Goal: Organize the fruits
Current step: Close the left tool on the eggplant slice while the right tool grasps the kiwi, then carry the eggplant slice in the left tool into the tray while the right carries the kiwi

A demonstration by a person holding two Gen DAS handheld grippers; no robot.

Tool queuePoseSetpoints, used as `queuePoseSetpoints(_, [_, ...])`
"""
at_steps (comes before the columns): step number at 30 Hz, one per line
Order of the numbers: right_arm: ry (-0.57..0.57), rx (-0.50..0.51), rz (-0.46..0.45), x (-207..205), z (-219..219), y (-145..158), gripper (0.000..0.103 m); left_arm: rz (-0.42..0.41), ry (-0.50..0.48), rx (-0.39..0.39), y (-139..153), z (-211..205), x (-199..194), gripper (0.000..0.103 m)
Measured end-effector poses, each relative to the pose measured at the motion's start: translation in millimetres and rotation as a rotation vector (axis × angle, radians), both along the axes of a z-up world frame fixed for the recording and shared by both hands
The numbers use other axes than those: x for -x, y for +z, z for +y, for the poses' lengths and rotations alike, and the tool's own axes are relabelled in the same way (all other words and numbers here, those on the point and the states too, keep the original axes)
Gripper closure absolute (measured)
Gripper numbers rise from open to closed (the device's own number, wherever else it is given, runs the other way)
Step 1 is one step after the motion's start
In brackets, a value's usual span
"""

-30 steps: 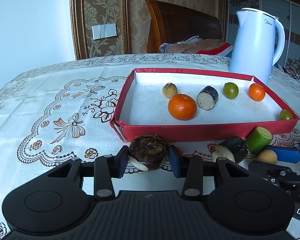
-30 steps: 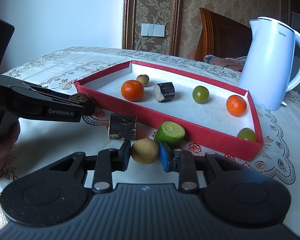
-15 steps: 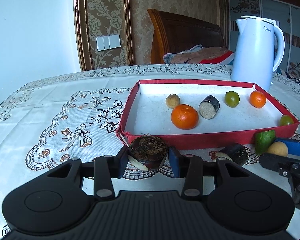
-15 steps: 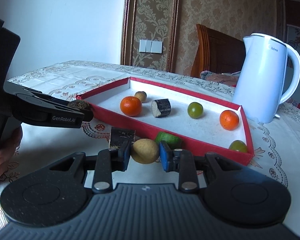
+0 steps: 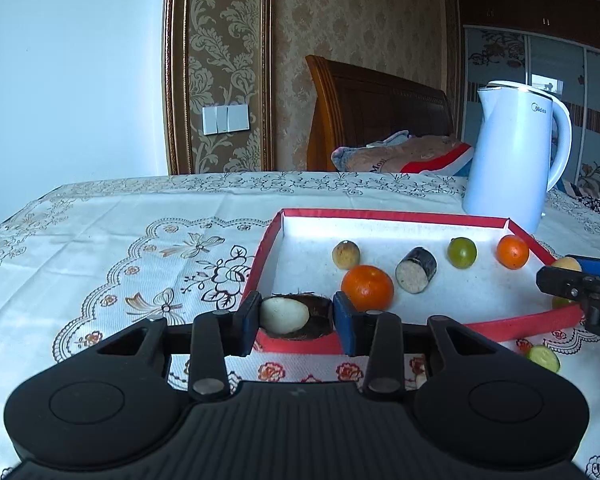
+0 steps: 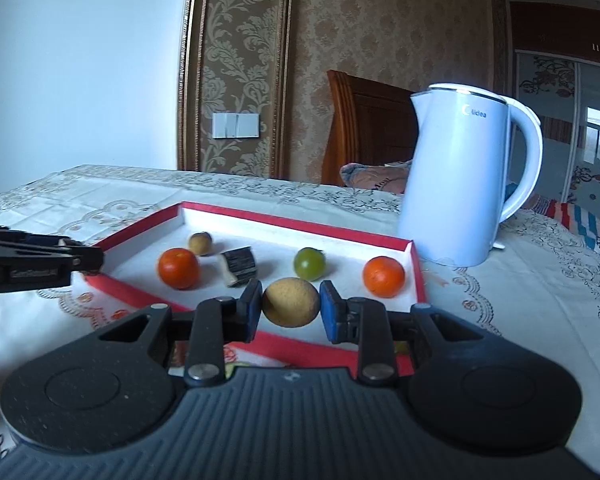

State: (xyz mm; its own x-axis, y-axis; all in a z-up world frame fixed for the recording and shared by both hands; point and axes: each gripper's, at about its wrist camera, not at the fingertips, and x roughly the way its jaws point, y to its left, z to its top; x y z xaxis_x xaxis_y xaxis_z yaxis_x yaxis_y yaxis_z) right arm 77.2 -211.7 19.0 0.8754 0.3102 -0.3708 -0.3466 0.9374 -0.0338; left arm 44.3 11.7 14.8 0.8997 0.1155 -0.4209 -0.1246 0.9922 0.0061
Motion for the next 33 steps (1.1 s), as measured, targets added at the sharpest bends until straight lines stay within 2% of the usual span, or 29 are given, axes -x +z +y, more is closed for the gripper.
queuePoseSetpoints(12, [-0.046,0.023,0.044,-40.0,2.6,-2.2,0.075,0.026,0.014,0.014,8.7,-2.7,-37.2,0.065])
queuePoseSetpoints(16, [-0.040,0.028,0.091,-56.5,7.3,-7.2,0.075,0.056,0.024,0.020,4.8,-3.5,-52.3,0.065])
queuePoseSetpoints(23, [-0.033,0.056,0.147,-77.6,18.3,-17.3,0.075,0.094,0.062,-0.011,-3.8,-4.0,-75.1,0.065])
queuePoseSetpoints(33, [-0.048,0.076,0.199,-102.7,28.0,-28.2,0.075,0.131,0.089,0.020,-12.8,3.7,-90.1,0.065])
